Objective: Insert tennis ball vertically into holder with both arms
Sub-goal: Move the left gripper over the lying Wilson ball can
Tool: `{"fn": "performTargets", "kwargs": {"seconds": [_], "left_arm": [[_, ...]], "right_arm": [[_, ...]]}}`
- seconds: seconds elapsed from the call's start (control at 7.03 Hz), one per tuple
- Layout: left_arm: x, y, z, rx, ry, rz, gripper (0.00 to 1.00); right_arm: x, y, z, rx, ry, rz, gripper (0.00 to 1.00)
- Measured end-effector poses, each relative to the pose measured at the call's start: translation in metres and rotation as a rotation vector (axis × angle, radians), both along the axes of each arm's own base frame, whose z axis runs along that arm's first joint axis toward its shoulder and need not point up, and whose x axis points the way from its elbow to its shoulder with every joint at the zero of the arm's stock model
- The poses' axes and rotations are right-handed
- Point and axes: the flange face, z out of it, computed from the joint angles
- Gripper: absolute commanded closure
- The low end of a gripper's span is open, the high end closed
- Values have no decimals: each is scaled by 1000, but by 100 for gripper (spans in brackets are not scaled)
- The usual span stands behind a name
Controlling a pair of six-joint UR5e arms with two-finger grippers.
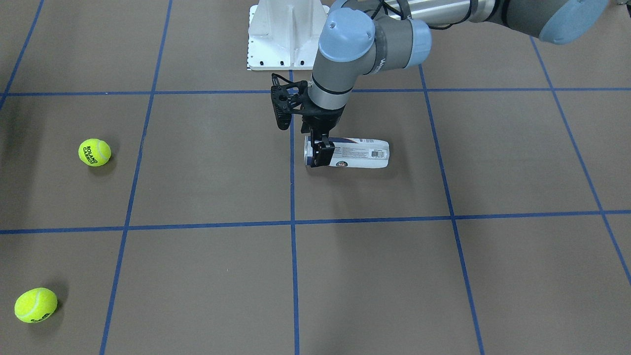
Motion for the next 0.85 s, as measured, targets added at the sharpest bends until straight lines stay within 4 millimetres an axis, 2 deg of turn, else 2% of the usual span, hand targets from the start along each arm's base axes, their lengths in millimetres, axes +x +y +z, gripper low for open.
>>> {"fn": "performTargets", "kwargs": {"seconds": [0.14, 0.43, 0.85], "left_arm": [[6, 0, 3, 27, -38, 35, 2], [16, 7, -5, 77, -80, 69, 0], [43, 37, -20, 119, -150, 75, 0]], "right_arm": [[0, 2, 1, -1, 0, 0, 1], [0, 5, 2, -2, 0, 0, 1], [1, 11, 7, -13, 2, 1, 0]]}}
